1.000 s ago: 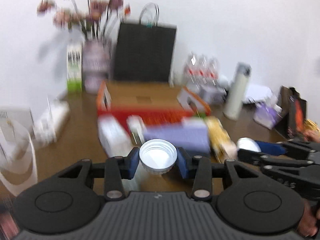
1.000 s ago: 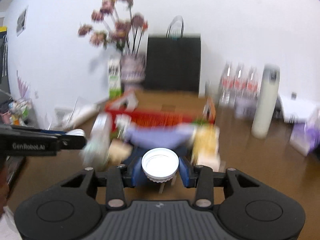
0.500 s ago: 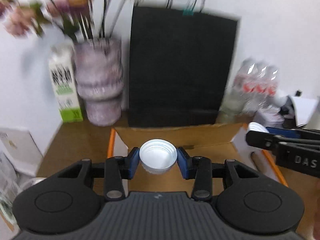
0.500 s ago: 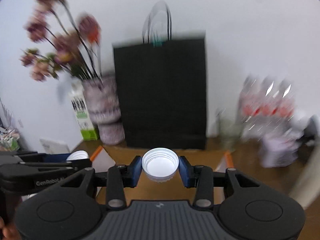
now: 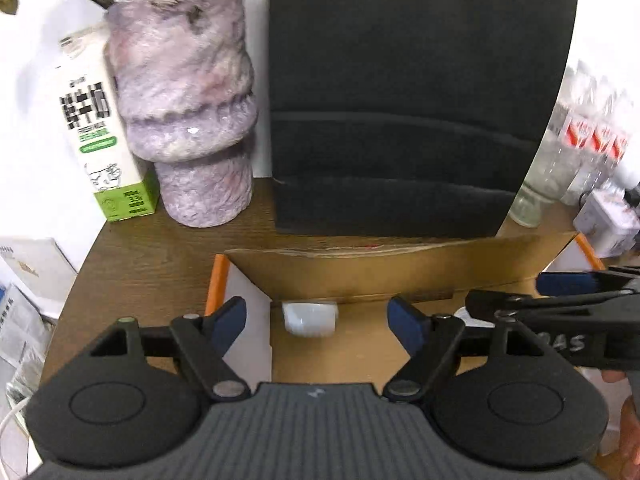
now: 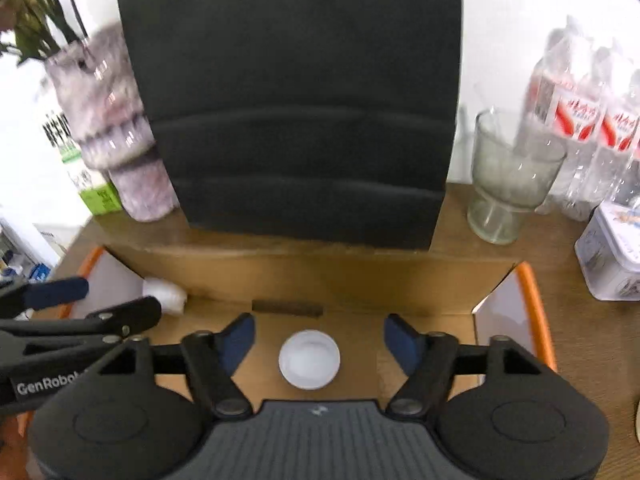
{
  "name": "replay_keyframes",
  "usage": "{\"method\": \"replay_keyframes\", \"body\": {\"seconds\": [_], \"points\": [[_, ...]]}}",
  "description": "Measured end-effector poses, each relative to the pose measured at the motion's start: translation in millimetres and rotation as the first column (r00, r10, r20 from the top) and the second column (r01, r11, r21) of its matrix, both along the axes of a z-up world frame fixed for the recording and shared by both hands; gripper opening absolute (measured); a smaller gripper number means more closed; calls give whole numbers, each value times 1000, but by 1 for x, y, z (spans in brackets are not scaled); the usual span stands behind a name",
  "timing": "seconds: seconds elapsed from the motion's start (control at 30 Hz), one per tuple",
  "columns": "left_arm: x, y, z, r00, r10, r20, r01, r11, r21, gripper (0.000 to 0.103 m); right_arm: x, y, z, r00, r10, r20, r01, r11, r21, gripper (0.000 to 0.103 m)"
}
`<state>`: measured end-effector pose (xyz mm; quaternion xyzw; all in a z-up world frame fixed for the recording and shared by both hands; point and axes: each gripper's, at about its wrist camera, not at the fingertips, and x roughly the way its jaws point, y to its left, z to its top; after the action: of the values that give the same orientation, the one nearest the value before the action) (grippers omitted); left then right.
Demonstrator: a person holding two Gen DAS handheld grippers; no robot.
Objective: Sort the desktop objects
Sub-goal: 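Carry both caps over the cardboard box and open both tools to drop them, then move both tools back over the cluttered table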
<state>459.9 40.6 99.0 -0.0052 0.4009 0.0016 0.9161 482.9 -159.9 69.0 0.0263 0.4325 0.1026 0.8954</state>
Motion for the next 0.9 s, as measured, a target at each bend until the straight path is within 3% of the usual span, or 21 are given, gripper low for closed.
{"method": "replay_keyframes", "body": {"seconds": [0.23,0.37,0.5,0.63,0.77,0.83,0.9], "points": [[-49,1,44,999,-14,32,13,1000,11,98,-44,-10,40,999,-13,31,14,1000,-15,83],[-107,5,67,992,46,121,-50,998,34,103,-89,-18,54,998,-20,62,22,999,-33,89],[-169,3,73,985,36,171,-44,998,43,103,-154,-27,59,993,-15,121,21,999,-41,90],[-253,-7,61,971,58,232,-59,998,0,103,-230,-36,49,984,-36,173,33,999,18,92],[-339,-26,33,960,11,280,-1,999,-33,103,-314,-38,21,978,-28,208,18,999,51,93],[-377,-35,14,948,-2,318,11,1000,-26,103,-352,-37,2,973,-41,227,36,999,28,95],[-414,-42,-15,919,21,395,-15,1000,-20,103,-390,-33,-22,965,-39,258,47,999,-21,95]]}}
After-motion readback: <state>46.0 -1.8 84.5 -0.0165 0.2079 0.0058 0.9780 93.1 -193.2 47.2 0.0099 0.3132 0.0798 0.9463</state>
